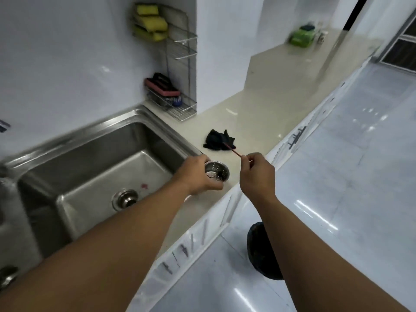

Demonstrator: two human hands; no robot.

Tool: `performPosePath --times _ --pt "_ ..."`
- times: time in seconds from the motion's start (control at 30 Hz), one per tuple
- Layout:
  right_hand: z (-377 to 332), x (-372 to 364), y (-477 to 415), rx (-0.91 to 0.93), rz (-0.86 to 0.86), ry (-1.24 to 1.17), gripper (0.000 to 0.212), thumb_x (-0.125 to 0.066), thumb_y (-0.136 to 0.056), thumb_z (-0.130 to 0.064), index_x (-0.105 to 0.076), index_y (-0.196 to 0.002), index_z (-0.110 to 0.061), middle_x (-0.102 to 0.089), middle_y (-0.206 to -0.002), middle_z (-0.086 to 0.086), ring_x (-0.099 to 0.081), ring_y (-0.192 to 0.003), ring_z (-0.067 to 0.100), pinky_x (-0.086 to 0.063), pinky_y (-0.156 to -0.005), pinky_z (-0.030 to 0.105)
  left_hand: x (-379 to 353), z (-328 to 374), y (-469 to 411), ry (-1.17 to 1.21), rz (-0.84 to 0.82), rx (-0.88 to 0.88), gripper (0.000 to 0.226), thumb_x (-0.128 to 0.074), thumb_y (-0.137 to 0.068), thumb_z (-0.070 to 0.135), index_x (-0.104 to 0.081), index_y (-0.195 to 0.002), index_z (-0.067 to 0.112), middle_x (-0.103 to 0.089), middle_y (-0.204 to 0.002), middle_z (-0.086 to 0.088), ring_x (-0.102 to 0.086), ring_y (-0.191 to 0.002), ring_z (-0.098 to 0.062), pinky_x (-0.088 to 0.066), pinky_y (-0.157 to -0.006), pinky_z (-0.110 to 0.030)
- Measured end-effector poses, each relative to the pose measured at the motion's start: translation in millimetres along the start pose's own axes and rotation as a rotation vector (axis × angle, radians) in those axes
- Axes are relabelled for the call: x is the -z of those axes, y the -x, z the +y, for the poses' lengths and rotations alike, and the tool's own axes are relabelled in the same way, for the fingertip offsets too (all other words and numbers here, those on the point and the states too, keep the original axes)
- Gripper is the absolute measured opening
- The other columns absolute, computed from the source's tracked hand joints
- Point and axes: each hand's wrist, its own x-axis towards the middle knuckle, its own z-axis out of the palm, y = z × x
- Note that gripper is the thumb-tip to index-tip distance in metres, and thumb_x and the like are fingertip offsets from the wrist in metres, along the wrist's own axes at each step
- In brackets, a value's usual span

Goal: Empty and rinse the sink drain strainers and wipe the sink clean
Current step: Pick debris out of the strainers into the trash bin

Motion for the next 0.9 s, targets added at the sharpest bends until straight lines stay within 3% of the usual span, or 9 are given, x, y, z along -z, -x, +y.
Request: performPosePath --times 0.13,0.3,0.37,0.43,0.53,0.67,0.73,0.8,0.9 --pt "-66 -49 24 0.099 -0.091 0.014 0.028 -0.048 -0.104 -0.034 -0.064 -0.105 -0.012 -0.067 -0.088 0.004 -0.061 -0.080 0.022 -0.044 -0.068 0.031 72 -49 22 0.007 0.049 0.035 0.069 -0.082 -0.041 0.063 -0.060 -0.097 0.030 -0.066 -0.088 0.013 -0.060 -0.074 -0.001 -0.044 -0.058 -0.019" --pt "-129 -111 55 0.154 -0.215 0.073 0.028 -0.047 -0.103 -0.038 -0.062 -0.110 -0.015 -0.068 -0.097 0.005 -0.064 -0.087 0.023 -0.055 -0.077 0.043 139 -116 52 -0.012 0.126 0.119 0.074 -0.080 -0.039 0.063 -0.062 -0.102 0.030 -0.068 -0.088 0.011 -0.065 -0.071 -0.007 -0.056 -0.062 -0.029" --pt "-142 -135 67 0.166 -0.267 0.116 0.024 -0.047 -0.103 -0.038 -0.060 -0.107 -0.018 -0.067 -0.098 0.004 -0.062 -0.084 0.019 -0.051 -0.070 0.035 158 -143 66 -0.037 0.166 0.134 0.072 -0.079 -0.036 0.065 -0.062 -0.098 0.032 -0.064 -0.085 0.015 -0.059 -0.071 -0.003 -0.046 -0.058 -0.021" --pt "-150 -153 75 0.178 -0.342 0.121 0.024 -0.047 -0.103 -0.035 -0.061 -0.110 -0.016 -0.066 -0.099 0.003 -0.062 -0.090 0.020 -0.047 -0.074 0.032 171 -167 77 -0.048 0.190 0.167 0.071 -0.081 -0.035 0.065 -0.060 -0.096 0.036 -0.059 -0.084 0.019 -0.053 -0.071 0.000 -0.034 -0.053 -0.014" --pt "-155 -179 86 0.225 -0.458 0.158 0.022 -0.050 -0.103 -0.028 -0.063 -0.111 -0.013 -0.059 -0.091 -0.003 -0.056 -0.080 0.014 -0.038 -0.063 0.020 177 -200 89 -0.043 0.180 0.237 0.090 -0.069 -0.028 0.072 -0.060 -0.107 0.029 -0.056 -0.096 0.012 -0.051 -0.079 -0.007 -0.033 -0.056 -0.019" --pt "-157 -207 91 0.221 -0.584 0.150 0.017 -0.051 -0.103 -0.024 -0.061 -0.111 -0.013 -0.056 -0.083 -0.009 -0.060 -0.062 0.000 -0.041 -0.049 0.004 169 -234 99 0.001 0.114 0.348 0.089 -0.072 -0.025 0.062 -0.056 -0.103 0.023 -0.058 -0.102 0.004 -0.054 -0.082 -0.012 -0.036 -0.057 -0.023" --pt "-157 -224 91 0.249 -0.628 0.186 0.020 -0.050 -0.103 -0.024 -0.061 -0.111 -0.010 -0.066 -0.095 0.003 -0.067 -0.081 0.009 -0.056 -0.071 0.022 162 -251 102 0.015 0.091 0.403 0.086 -0.077 -0.029 0.057 -0.054 -0.104 0.022 -0.057 -0.104 0.003 -0.054 -0.085 -0.014 -0.037 -0.058 -0.025" --pt "-156 -244 92 0.257 -0.677 0.201 0.024 -0.049 -0.103 -0.024 -0.063 -0.113 -0.006 -0.069 -0.108 0.013 -0.068 -0.099 0.026 -0.055 -0.089 0.042 153 -266 104 0.010 0.078 0.453 0.081 -0.085 -0.038 0.049 -0.054 -0.107 0.020 -0.056 -0.106 0.003 -0.054 -0.088 -0.015 -0.038 -0.059 -0.025" --pt "-148 -277 92 0.275 -0.729 0.282 0.026 -0.047 -0.103 -0.026 -0.063 -0.115 -0.009 -0.068 -0.112 0.012 -0.061 -0.095 0.024 -0.044 -0.078 0.028 136 -287 102 0.023 0.081 0.509 0.078 -0.088 -0.044 0.042 -0.054 -0.110 0.019 -0.054 -0.108 0.002 -0.053 -0.090 -0.015 -0.042 -0.065 -0.025"
